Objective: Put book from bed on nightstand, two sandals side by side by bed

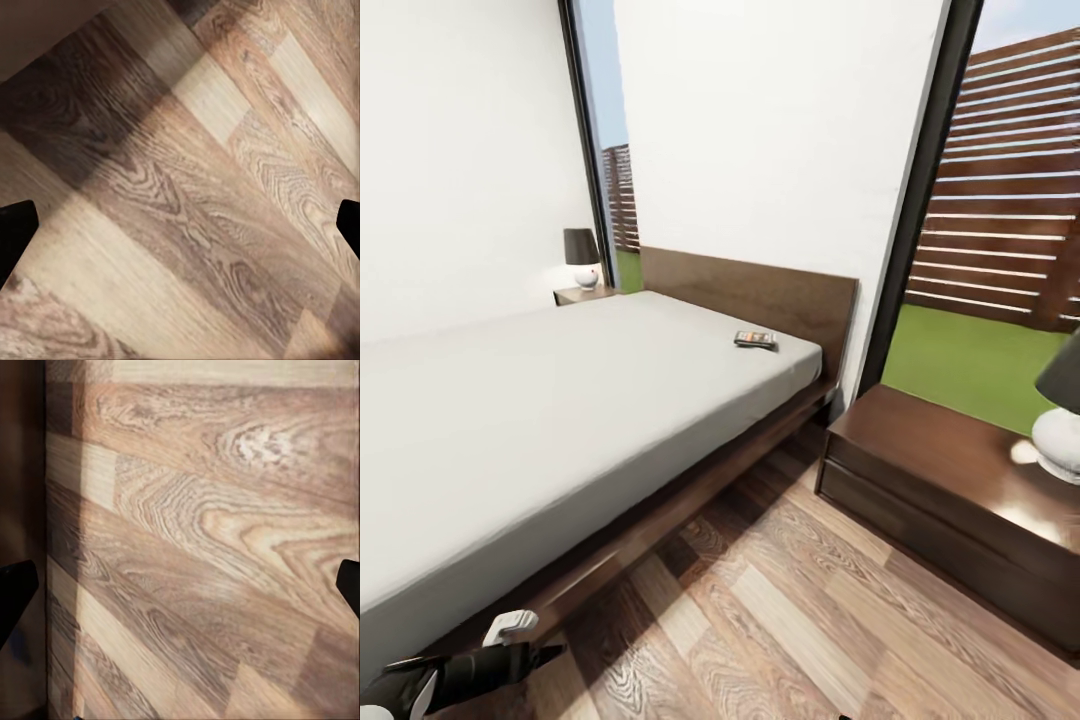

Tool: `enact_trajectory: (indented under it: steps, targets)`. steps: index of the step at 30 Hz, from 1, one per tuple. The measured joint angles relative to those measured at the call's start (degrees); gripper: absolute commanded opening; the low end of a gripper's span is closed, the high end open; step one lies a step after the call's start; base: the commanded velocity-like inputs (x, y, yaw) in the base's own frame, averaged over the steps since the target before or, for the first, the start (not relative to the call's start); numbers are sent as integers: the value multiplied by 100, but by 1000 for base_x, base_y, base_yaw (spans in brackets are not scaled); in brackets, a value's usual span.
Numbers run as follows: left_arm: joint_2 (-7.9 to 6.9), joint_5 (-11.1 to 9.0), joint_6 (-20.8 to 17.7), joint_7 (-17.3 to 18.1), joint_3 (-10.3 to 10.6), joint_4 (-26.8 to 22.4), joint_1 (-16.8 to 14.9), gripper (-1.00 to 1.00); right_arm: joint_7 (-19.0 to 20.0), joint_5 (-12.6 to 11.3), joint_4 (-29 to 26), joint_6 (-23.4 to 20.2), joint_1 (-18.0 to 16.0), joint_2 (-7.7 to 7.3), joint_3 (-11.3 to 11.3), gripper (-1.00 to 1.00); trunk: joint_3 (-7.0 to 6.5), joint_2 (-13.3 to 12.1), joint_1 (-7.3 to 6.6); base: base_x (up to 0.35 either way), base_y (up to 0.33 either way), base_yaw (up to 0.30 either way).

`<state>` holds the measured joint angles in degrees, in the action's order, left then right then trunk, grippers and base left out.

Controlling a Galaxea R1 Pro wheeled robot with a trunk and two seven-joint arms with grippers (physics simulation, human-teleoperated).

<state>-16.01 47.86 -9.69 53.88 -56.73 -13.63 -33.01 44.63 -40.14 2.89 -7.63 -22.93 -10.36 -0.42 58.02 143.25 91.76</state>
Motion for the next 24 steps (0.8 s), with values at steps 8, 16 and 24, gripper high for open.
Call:
enact_trajectory:
  steps: [8, 16, 24]
  targets:
    - [0, -3, -6, 0, 0, 0, 0, 100, 0, 0, 0, 0, 0, 0, 0, 100, 0, 0, 0, 0, 0, -264]
    - [0, -3, -7, 0, 0, 0, 0, 100, 0, 0, 0, 0, 0, 0, 0, 100, 0, 0, 0, 0, 0, -264]
    - [0, -1, -8, 0, 0, 0, 0, 100, 2, 2, 0, 0, 0, 0, 0, 100, 0, 0, 0, 0, 0, -264]
